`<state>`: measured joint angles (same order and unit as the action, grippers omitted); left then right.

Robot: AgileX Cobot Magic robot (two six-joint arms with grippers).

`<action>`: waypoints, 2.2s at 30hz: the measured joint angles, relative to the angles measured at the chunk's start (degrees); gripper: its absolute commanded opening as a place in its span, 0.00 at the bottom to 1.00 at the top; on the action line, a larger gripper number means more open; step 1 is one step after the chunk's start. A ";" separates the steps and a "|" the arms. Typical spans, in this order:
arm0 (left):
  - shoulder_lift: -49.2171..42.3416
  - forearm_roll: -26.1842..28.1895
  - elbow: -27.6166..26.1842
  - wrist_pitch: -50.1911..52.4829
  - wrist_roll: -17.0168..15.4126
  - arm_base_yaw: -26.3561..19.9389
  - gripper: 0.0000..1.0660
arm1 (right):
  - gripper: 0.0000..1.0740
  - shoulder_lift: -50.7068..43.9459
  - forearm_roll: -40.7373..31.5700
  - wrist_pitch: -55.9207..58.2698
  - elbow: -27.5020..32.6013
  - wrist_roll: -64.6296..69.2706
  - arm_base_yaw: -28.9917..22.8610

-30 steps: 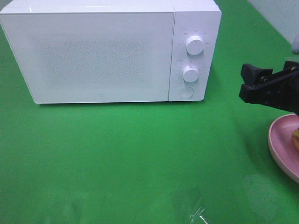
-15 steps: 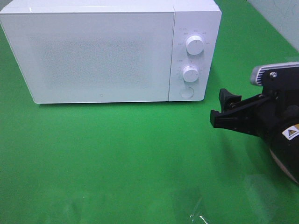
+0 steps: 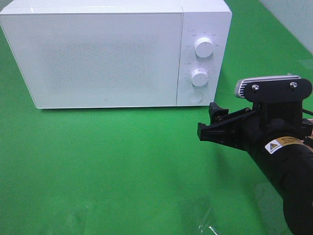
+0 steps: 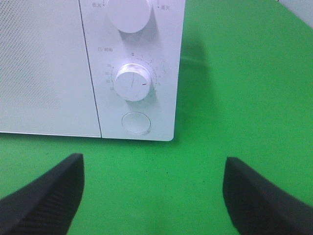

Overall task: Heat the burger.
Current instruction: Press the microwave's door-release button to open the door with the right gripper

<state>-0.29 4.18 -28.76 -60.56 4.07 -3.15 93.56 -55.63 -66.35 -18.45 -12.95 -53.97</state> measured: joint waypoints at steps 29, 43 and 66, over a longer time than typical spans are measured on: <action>0.00 0.00 0.00 0.00 0.00 0.00 0.93 | 0.20 0.00 0.40 -0.17 0.00 56.09 0.00; 0.00 0.00 0.00 0.00 0.00 0.00 0.93 | 0.00 0.00 3.61 3.15 0.00 81.65 0.00; 0.00 0.00 0.00 0.00 0.00 0.00 0.93 | 0.00 10.03 6.42 8.54 -7.91 87.15 3.78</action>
<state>-0.29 4.18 -28.76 -60.56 4.07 -3.15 103.59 -49.22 -57.81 -26.36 74.20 -50.19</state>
